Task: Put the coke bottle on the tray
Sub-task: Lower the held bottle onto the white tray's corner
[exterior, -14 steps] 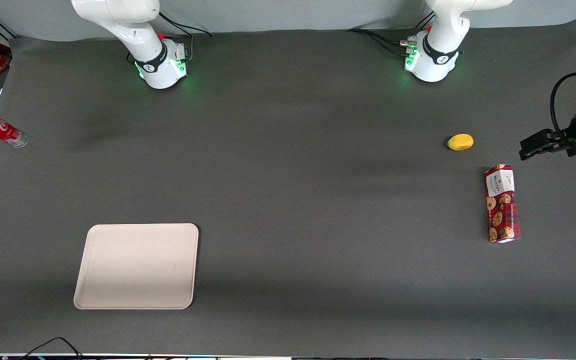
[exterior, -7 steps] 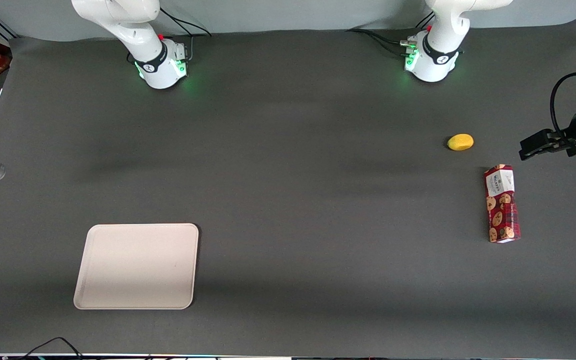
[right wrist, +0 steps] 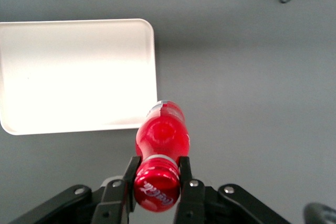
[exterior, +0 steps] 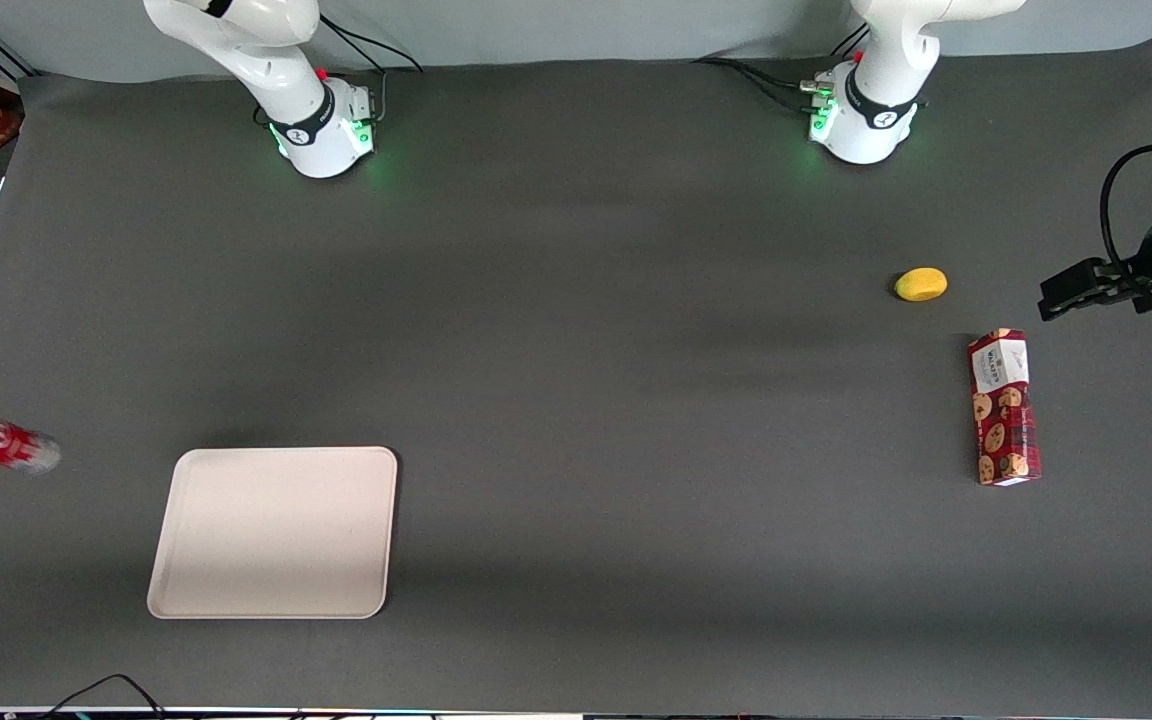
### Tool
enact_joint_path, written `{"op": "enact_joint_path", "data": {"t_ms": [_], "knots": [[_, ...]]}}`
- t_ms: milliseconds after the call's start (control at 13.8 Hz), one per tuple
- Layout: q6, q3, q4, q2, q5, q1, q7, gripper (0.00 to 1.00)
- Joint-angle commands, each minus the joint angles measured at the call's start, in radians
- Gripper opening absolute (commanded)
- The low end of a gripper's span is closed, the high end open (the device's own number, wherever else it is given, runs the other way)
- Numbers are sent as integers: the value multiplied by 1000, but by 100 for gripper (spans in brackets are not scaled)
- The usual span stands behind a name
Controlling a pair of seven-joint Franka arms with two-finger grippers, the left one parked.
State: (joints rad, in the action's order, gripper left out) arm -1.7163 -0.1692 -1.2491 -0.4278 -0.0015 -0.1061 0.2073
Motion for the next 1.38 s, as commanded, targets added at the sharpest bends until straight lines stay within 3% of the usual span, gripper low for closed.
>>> {"op": "enact_joint_path", "data": {"t_ms": [0, 145, 653, 1234, 1306], "knots": [[-52, 40, 99, -127, 35, -18, -20, 0], [-110, 46, 97, -186, 103, -18, -17, 0], [-314, 77, 34, -301, 103, -18, -3, 0], [-348, 94, 17, -325, 98, -18, 0, 0], [-348, 96, 16, -325, 95, -18, 0, 28]]}}
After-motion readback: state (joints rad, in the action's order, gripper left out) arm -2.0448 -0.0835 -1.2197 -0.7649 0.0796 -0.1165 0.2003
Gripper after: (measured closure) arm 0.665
